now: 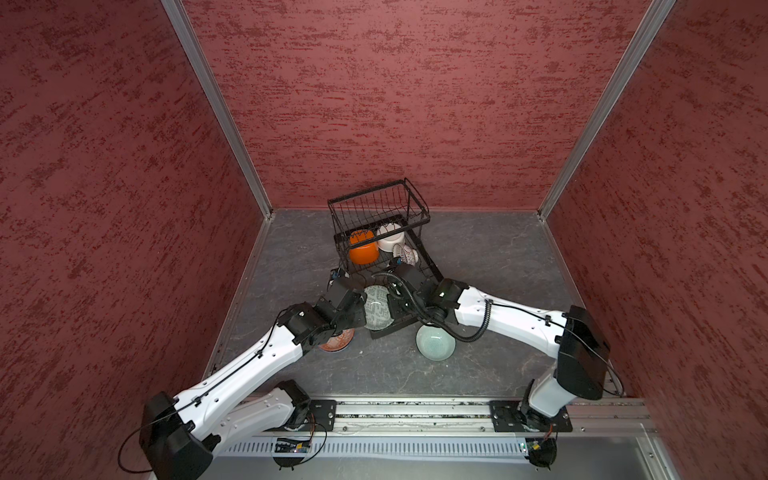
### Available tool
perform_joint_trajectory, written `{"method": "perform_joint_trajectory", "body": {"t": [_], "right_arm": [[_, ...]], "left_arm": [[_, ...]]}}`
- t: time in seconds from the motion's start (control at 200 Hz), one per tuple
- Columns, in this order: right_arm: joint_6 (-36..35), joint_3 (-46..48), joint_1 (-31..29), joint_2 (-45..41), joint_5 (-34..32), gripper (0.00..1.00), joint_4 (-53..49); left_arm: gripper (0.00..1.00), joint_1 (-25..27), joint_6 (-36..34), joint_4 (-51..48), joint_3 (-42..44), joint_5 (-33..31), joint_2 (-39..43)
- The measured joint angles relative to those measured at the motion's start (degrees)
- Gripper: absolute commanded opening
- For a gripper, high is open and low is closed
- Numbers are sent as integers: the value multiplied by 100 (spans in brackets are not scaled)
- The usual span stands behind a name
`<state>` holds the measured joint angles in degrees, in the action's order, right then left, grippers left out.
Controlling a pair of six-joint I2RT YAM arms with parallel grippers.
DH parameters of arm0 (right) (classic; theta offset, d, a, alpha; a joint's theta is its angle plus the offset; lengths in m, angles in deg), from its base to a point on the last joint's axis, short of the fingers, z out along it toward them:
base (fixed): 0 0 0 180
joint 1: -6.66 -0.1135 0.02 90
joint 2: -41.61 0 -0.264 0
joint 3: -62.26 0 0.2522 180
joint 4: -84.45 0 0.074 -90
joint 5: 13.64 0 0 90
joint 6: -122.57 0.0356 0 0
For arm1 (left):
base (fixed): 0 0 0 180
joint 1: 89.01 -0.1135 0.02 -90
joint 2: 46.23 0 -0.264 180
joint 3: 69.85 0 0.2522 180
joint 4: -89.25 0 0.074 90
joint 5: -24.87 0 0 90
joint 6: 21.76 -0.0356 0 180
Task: Load the bowls into the dish rack
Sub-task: 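Grasp the green-patterned bowl rim with the right gripper while the left gripper holds it, then open the left gripper and draw it back while the right gripper holds the bowl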
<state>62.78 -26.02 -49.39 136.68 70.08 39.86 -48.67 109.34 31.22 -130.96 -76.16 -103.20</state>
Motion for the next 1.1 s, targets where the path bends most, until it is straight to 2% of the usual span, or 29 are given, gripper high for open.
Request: {"method": "perform_joint_trajectory", "body": {"t": [0.065,0.155,0.215,0.276,0.341,0.571,0.842,1.102], "right_arm": [[0,0,-2,15,-7,0,0],[-2,-22,-15,37,-33,0,-9],[-2,-57,-17,59,-129,0,-59],[-2,-94,-15,101,-245,0,-103],[-4,-109,-17,144,-361,0,-129],[-70,-243,-26,234,-798,0,-302],[-216,-483,-44,319,-1392,0,-428],[-551,-669,-44,610,-2518,0,-446]], "left_arm": [[1,-11,0,28,37,13,11],[19,-22,4,42,66,33,44],[34,-26,2,61,68,55,92],[43,-28,-2,103,68,83,164],[58,-37,-4,133,68,94,238],[100,-72,50,140,68,103,448],[100,-160,20,7,76,66,809],[99,-352,20,-234,164,48,1228]]}}
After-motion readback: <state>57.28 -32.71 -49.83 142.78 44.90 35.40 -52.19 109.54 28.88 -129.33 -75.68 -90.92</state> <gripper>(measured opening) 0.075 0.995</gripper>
